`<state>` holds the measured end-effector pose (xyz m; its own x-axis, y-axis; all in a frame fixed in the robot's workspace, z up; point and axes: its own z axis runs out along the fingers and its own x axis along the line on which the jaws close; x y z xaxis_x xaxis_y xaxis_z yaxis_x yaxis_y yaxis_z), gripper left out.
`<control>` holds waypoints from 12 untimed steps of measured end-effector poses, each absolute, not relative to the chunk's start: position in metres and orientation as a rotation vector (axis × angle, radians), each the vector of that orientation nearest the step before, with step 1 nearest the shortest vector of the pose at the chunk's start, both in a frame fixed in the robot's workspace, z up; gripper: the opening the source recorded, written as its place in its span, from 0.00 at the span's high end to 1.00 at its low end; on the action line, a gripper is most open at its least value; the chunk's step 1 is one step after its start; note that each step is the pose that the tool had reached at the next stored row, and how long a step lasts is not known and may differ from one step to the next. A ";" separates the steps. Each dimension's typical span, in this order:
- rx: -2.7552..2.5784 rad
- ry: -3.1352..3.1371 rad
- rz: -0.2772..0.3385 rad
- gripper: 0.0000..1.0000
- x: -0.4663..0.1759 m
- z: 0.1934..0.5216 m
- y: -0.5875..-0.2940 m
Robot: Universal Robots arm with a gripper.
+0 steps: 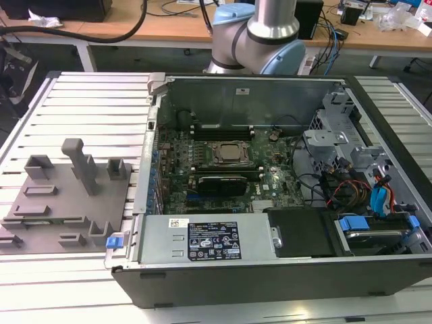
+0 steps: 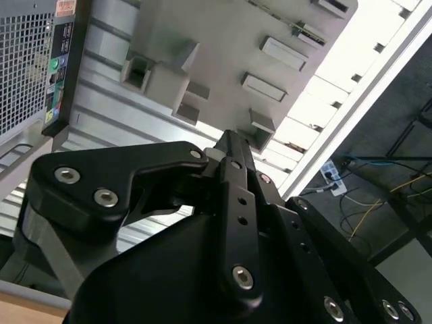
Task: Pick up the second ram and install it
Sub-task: 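Reach for the second ram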
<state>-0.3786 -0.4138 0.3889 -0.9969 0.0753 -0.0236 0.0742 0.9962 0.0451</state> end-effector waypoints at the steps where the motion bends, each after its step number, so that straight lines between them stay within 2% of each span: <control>1: 0.117 3.113 0.069 0.89 -0.379 0.389 -0.422; 5: 0.116 3.113 0.053 0.89 -0.380 0.387 -0.453; 12: 0.116 3.113 0.049 0.89 -0.380 0.387 -0.455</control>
<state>-0.3800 -0.4548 0.3870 -0.9969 0.0750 -0.0247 0.0742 0.9967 0.0323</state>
